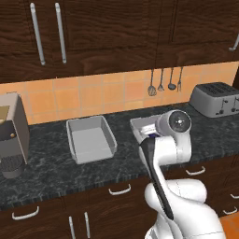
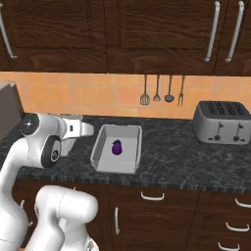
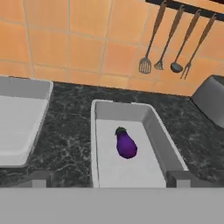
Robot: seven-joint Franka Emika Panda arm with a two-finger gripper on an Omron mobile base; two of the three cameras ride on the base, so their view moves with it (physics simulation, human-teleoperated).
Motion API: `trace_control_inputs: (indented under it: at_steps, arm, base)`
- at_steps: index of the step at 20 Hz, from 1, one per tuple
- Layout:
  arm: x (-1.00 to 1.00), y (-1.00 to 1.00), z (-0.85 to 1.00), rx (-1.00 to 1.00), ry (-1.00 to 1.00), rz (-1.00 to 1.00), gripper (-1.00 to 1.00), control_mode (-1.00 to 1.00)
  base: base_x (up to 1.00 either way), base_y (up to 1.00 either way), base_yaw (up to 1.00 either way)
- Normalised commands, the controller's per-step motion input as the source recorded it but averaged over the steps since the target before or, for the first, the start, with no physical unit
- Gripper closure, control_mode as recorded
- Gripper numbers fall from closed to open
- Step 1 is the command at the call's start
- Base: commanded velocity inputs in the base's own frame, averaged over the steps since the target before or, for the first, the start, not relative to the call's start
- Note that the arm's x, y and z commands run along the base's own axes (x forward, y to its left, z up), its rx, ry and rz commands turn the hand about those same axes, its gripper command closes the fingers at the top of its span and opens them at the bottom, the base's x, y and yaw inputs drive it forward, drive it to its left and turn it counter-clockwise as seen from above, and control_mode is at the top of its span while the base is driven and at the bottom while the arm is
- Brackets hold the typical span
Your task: Place one eggplant and one chicken drumstick in each tupperware on the nearby counter, to pack two identical lunches.
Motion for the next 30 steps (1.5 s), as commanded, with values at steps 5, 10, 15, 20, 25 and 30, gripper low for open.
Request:
trace_control_inputs:
  at_steps: [5, 10, 15, 20, 25, 30]
  arm:
    - [-0.99, 0.09, 0.07, 0.63, -0.14, -0.19, -1.0, -1.0]
    - [-0.93, -0.02, -0.31, 0.07, 0.01, 0.21, -1.0, -1.0]
    - [-0.85, 0.0, -0.61, -0.09, 0.09, 0.22, -1.0, -1.0]
    - [-0.58, 0.0, -0.25, -0.07, 0.06, 0.08, -1.0, 1.0]
    - [0.0, 0.0, 0.0, 0.0, 0.0, 0.0, -1.0, 1.0]
    - [0.0, 0.0, 0.0, 0.0, 0.0, 0.0, -1.0, 1.0]
  base:
    - [0.0, 0.0, 0.0]
    - [0.0, 0.0, 0.0]
    - [0.0, 0.0, 0.0]
    - [-0.39, -0.1, 0.01]
    - [-0.39, -0.91, -0.02]
    - [-0.01, -1.0, -0.09]
